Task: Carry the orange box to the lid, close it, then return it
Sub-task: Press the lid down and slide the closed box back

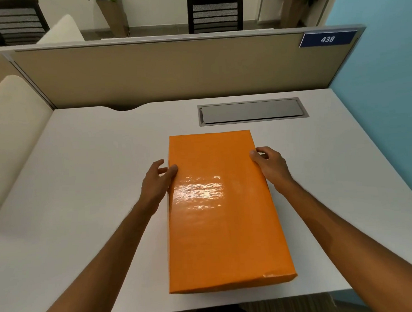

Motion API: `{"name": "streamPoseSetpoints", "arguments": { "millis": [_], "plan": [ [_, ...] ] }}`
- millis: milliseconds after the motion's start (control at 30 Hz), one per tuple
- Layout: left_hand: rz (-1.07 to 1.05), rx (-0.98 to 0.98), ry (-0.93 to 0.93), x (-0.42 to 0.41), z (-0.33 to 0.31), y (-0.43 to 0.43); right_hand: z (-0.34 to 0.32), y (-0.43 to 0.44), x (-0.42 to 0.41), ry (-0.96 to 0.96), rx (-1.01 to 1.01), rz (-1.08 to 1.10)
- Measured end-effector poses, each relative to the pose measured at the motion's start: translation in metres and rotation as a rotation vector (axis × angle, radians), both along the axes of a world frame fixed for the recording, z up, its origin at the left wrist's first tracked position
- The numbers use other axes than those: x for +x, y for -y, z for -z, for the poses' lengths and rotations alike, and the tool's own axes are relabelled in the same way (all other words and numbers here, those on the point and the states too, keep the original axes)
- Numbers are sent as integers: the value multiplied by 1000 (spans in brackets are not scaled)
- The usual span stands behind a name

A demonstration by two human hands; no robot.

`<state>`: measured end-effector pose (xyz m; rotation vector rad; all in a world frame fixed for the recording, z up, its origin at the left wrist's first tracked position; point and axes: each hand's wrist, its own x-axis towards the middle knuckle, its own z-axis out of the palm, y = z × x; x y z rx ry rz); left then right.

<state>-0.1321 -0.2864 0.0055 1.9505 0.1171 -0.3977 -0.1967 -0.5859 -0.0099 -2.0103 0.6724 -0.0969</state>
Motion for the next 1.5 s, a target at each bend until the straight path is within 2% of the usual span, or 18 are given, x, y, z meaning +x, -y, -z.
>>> {"name": "streamPoseSetpoints", "arguments": {
  "millis": [400, 700, 933, 1100, 1500],
  "plan": [
    [25, -47, 62, -84, 3, -32, -1, -25, -105, 42, 96, 68],
    [-78, -146, 24, -134, 7, -42, -2, -31, -152, 44, 306, 94],
    [-131, -292, -114, -150, 6, -31, -4, -33, -164, -3, 563, 33],
    [-237, -344, -172, -157, -2, -28, -10, -34, -164, -6, 580, 18],
    [-326, -358, -84, -144, -22, -74, -29, -75, -117, 20, 598, -65]
  ]
}}
